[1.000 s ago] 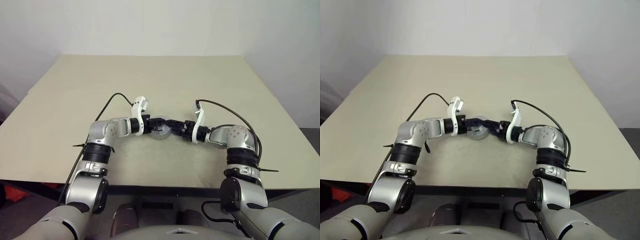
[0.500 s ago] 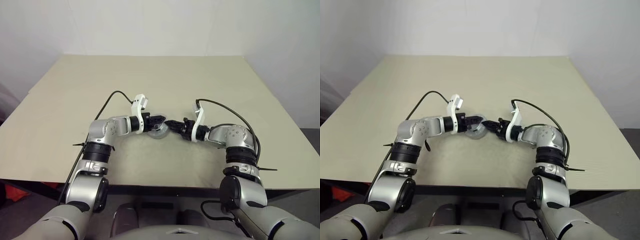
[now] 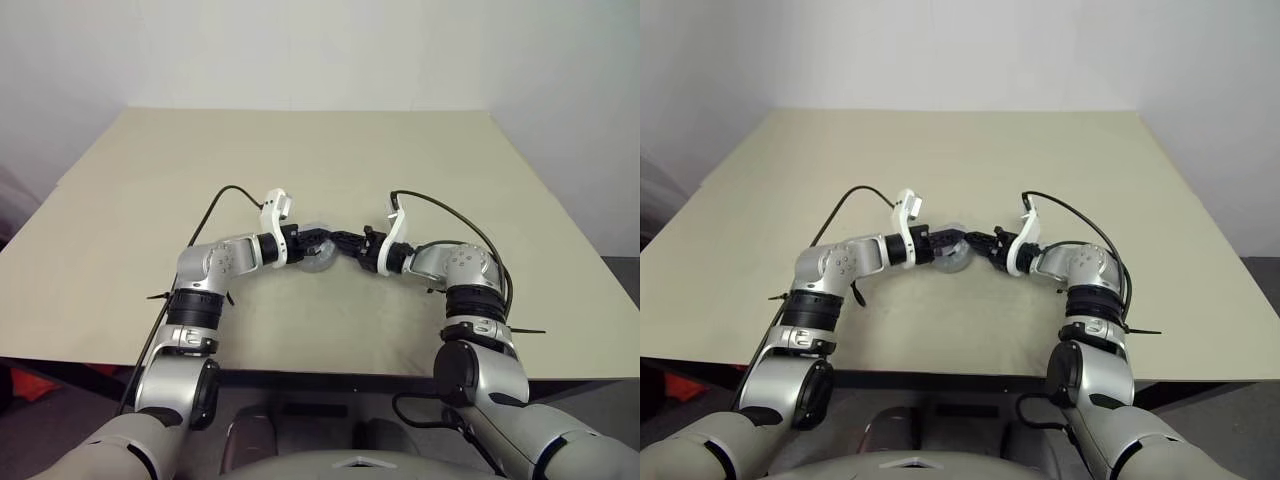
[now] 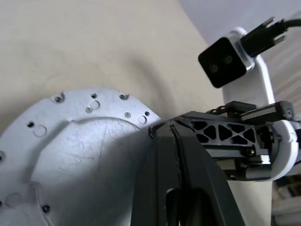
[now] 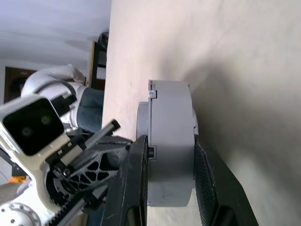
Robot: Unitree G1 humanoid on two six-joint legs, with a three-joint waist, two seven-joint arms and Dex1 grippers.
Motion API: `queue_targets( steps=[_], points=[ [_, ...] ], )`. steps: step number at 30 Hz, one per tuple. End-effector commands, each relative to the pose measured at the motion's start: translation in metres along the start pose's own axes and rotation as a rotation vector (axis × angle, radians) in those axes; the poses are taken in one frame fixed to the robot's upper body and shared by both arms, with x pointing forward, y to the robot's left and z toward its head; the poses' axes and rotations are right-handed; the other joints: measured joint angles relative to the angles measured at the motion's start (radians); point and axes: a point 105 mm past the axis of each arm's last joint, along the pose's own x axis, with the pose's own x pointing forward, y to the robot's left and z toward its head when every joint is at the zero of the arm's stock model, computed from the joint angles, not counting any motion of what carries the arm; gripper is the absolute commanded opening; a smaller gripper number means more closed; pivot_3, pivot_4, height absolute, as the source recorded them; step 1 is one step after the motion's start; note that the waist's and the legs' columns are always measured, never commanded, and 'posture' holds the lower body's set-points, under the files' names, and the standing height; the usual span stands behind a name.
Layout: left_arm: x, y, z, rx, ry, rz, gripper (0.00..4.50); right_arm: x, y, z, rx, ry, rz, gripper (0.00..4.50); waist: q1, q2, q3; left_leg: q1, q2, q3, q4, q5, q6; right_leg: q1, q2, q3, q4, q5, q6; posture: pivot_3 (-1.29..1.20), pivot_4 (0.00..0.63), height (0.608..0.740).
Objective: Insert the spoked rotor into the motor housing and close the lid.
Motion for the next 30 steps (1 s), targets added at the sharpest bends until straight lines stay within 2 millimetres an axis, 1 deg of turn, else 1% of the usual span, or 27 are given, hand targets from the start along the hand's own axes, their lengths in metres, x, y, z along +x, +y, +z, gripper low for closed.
queue_targets(
  steps=[1,4,9,11,16,18,20,22,26,29,30],
  points=[
    [-0.004,-0.003,0.012,0.009,-0.068,-0.021,0.0,0.004,0.031,0.024,-0.006,-0.092,0.116,1.13,0.002,0.0,0.0,-0.002,0.0,0.0,0.001,0.0,0.0,-0.001,0.0,0.0,0.0,0.0,0.0,0.0,0.0,0.74],
    [-0.006,-0.004,0.012,0.012,-0.077,-0.026,0.0,0.005,0.031,0.027,0.015,-0.114,0.112,1.13,0.007,0.0,0.0,-0.006,0.0,0.0,0.003,0.0,0.0,-0.005,0.0,0.0,0.002,0.0,0.0,0.0,0.0,0.74],
    [-0.008,-0.001,0.013,0.026,-0.088,-0.013,0.0,0.006,0.022,0.028,0.018,-0.126,0.07,1.13,0.023,0.0,0.0,-0.006,0.0,0.0,0.004,0.0,0.0,-0.008,-0.001,0.0,0.01,0.0,0.0,0.0,0.0,0.74],
    [-0.008,-0.002,0.014,0.023,-0.093,-0.02,0.0,0.006,0.023,0.034,0.043,-0.157,0.077,1.13,0.025,0.0,0.0,-0.006,0.0,0.0,0.005,0.0,0.0,-0.009,-0.001,0.0,0.012,-0.001,-0.001,0.0,0.0,0.74],
    [-0.009,-0.009,0.015,0.008,-0.116,-0.057,0.0,0.007,0.037,0.055,0.127,-0.27,0.148,1.13,0.024,0.0,0.0,-0.006,0.001,0.0,0.009,0.001,-0.002,-0.009,-0.001,0.001,0.014,-0.001,-0.001,0.0,0.0,0.74],
    [-0.011,-0.012,0.016,0.01,-0.14,-0.072,0.0,0.008,0.042,0.061,0.151,-0.305,0.166,1.13,0.024,0.0,0.0,-0.006,0.0,0.0,0.01,0.001,-0.002,-0.009,-0.001,0.001,0.014,-0.001,-0.001,0.0,0.0,0.74],
    [-0.015,-0.011,0.02,0.023,-0.18,-0.058,0.0,0.009,0.049,0.066,0.175,-0.33,0.189,1.13,0.024,0.0,0.0,-0.006,0.001,0.0,0.01,0.001,-0.002,-0.009,-0.001,0.001,0.014,-0.001,-0.001,0.0,0.0,0.74],
    [-0.021,-0.004,0.025,0.013,-0.23,-0.021,0.0,0.008,0.057,0.07,0.199,-0.349,0.223,1.13,0.023,0.0,0.0,-0.007,0.001,0.0,0.01,0.001,-0.001,-0.009,-0.001,0.001,0.014,-0.001,-0.001,0.0,0.0,0.74],
    [-0.037,0.013,0.032,-0.062,-0.31,0.039,0.0,0.003,0.074,0.074,0.211,-0.352,0.279,1.13,0.023,0.0,0.001,-0.008,0.001,0.0,0.01,0.001,-0.001,-0.011,0.0,0.0,0.014,-0.001,-0.001,0.0,0.0,0.74],
    [-0.051,0.02,0.036,-0.11,-0.359,0.051,0.0,-0.002,0.082,0.078,0.215,-0.357,0.297,1.13,0.023,0.0,0.001,-0.009,0.001,0.0,0.01,0.001,-0.001,-0.011,0.0,0.0,0.014,0.0,-0.001,0.0,0.0,0.74],
    [-0.056,0.022,0.039,-0.126,-0.381,0.049,0.18,-0.003,0.082,0.079,0.215,-0.359,0.294,1.13,0.024,0.0,0.001,-0.009,0.001,0.0,0.01,0.001,-0.001,-0.011,0.0,0.001,0.014,-0.001,-0.001,0.0,0.0,0.74]
  ],
)
